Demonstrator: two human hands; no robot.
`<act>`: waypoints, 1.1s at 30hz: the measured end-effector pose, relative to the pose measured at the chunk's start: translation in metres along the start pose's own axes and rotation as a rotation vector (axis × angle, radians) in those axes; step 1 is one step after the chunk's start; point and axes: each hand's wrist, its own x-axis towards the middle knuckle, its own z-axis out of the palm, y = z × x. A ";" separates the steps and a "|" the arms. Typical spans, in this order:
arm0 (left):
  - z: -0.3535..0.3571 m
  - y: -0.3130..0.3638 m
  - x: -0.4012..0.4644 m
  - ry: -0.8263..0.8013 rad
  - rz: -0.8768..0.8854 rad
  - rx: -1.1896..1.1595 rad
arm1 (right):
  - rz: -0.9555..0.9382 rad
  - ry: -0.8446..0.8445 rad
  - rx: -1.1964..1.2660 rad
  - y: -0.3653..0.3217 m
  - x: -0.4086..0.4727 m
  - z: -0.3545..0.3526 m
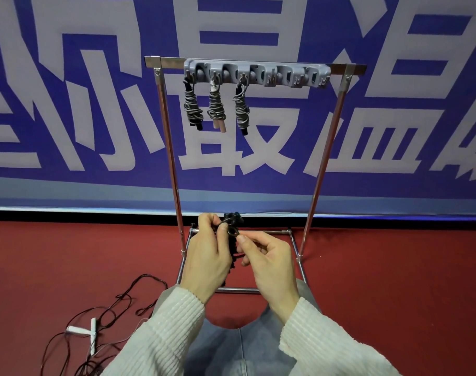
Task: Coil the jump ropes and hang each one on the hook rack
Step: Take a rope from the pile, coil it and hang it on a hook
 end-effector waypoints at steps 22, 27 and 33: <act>-0.002 -0.001 -0.005 -0.004 0.053 -0.052 | 0.105 -0.036 0.115 0.000 0.008 0.004; 0.001 -0.003 -0.009 -0.027 0.056 -0.047 | 0.046 -0.006 0.003 -0.004 0.018 0.004; 0.002 -0.001 -0.009 0.040 -0.055 -0.344 | 0.156 0.013 0.040 -0.006 0.022 -0.002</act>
